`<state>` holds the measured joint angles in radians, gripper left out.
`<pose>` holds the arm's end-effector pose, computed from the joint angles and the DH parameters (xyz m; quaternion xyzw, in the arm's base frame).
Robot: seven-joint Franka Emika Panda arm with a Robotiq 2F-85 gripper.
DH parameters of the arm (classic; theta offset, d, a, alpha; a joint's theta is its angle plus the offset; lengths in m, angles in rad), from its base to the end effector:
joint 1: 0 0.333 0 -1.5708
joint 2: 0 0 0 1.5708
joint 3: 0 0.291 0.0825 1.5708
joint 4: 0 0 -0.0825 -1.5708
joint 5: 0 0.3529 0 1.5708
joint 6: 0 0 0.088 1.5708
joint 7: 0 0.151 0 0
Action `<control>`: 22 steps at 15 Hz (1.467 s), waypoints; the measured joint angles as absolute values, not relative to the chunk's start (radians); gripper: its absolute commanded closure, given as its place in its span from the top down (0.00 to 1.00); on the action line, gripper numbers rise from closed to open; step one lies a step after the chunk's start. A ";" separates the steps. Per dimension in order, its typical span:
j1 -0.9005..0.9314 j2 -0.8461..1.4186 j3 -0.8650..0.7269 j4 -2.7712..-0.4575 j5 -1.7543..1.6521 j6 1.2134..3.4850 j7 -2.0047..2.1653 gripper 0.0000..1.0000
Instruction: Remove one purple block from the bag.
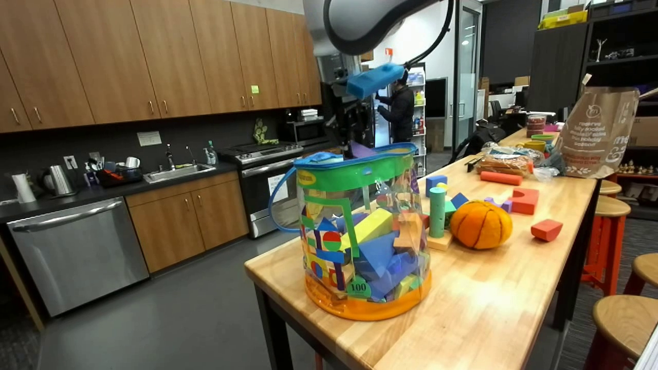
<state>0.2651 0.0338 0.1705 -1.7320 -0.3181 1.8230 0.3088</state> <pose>0.5174 0.1968 0.4940 0.9832 0.0974 0.0818 0.1308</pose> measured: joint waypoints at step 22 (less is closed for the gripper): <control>-0.043 -0.325 0.058 -2.248 -0.514 2.170 0.632 0.18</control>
<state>-0.0427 -0.3252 0.0585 -2.2478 -0.5144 2.1698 0.6319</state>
